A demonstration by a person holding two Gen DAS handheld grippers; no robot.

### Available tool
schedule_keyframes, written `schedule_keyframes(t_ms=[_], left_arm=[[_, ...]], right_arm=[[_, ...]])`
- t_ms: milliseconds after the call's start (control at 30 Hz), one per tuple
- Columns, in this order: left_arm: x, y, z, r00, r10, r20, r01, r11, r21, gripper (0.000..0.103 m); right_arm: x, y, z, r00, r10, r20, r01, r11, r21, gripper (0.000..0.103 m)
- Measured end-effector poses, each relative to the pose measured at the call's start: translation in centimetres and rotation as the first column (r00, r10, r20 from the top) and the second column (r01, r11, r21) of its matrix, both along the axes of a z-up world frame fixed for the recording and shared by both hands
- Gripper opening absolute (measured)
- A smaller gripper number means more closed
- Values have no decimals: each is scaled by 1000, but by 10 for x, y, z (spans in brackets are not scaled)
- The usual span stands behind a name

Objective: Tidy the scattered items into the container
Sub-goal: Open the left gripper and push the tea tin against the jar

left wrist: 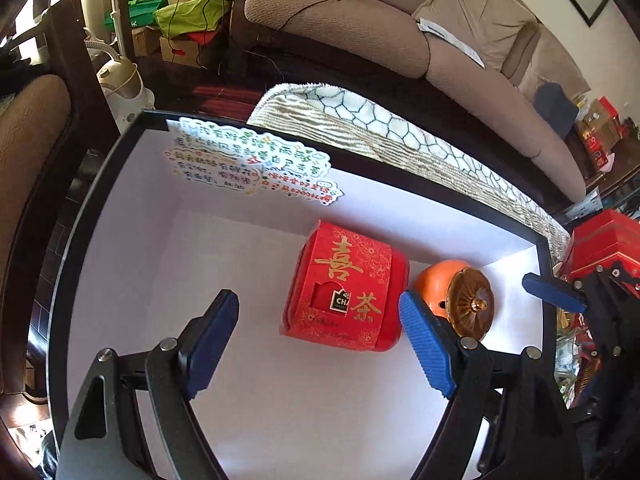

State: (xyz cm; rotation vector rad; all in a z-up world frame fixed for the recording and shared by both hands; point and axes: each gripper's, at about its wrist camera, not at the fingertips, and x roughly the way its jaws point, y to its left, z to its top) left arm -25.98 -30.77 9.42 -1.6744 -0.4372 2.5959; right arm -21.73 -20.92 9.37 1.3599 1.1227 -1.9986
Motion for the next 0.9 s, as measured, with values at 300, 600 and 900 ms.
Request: schedule_keyframes(t_ms=[300,600,900], left_arm=[[-9,-5,-33,997,21,68,-22,1000,17,83],[-11,-14,-34,997,48,64,-51,998,35,84],[-2,-26,-28,995,95,42,-96,995,10,84]], right_arm=[[1,-9,-39,996,82,24,-85,980,182,72],[0,1,-48,992,123,28,-126,941,315,83],[11,15,-17,994,108,35,-113,970,215,70]])
